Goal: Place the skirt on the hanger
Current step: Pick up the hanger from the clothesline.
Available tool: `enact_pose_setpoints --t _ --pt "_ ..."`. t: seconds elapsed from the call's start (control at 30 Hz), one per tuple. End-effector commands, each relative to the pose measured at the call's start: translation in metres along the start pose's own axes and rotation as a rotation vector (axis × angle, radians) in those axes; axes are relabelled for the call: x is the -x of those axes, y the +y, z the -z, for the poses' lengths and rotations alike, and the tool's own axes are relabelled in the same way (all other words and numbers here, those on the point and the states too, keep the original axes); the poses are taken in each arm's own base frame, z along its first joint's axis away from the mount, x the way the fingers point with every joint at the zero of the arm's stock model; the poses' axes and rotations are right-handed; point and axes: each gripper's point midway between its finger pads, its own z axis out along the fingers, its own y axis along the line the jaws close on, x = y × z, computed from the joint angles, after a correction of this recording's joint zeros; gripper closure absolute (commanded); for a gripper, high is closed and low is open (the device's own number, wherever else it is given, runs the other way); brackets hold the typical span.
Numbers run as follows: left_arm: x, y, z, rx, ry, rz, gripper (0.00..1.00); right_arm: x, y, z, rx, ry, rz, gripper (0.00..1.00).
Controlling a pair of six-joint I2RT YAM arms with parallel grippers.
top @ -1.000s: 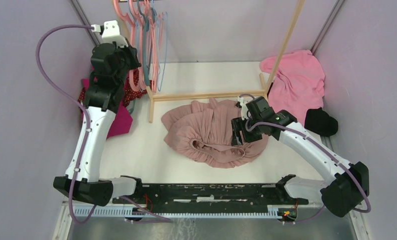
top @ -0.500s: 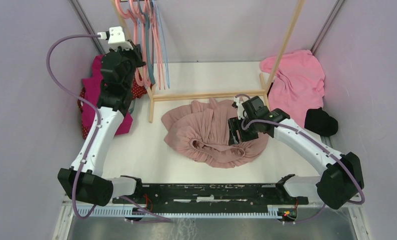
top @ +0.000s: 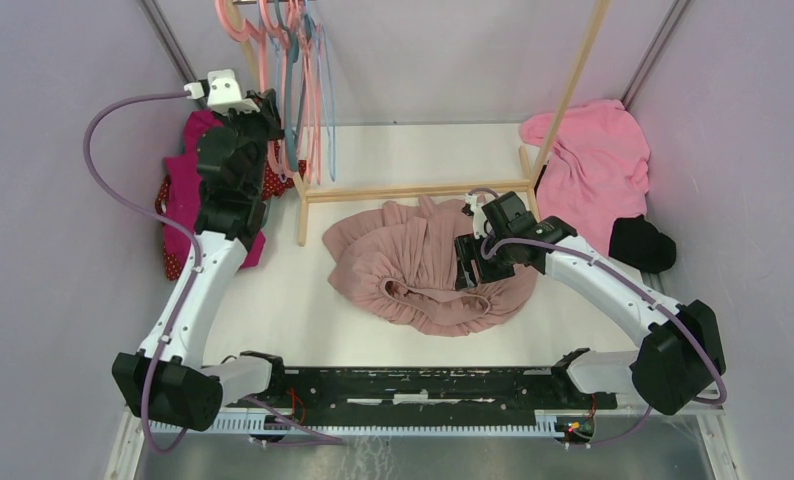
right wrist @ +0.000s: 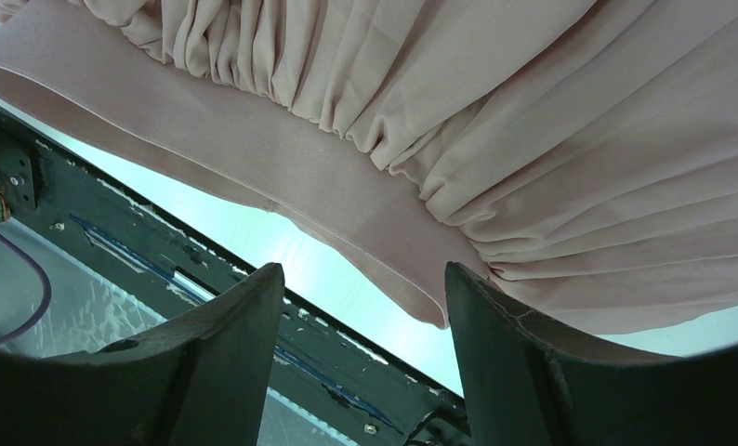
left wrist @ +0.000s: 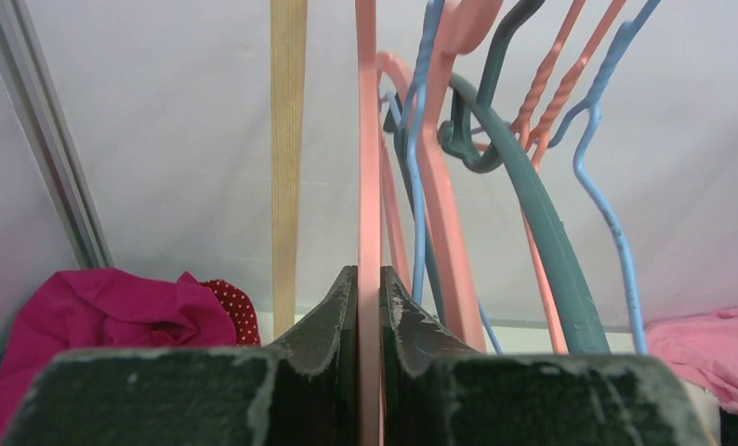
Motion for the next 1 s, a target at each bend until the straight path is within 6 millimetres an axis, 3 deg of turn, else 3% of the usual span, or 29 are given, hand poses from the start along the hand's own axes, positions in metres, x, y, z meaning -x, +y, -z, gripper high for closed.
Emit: enact_pose_setpoints --t 0.0,0.27,0.6,0.97 --pt "0.049 -0.005 0.006 -0.029 -0.169 -0.01 0.97 0.007 0.003 -0.001 0.018 -0.03 0.021 0.3" --pt "0.042 0.005 0.013 0.031 -0.115 -0.02 0.97 0.008 0.004 -0.002 0.021 -0.029 0.02 0.3" --pt "0.017 0.041 0.068 0.213 0.083 0.015 0.97 0.012 0.009 0.011 0.031 -0.058 0.02 0.3" --pt "-0.069 0.035 0.159 0.181 0.536 0.117 0.97 0.017 0.011 0.033 0.007 -0.1 0.006 0.3"
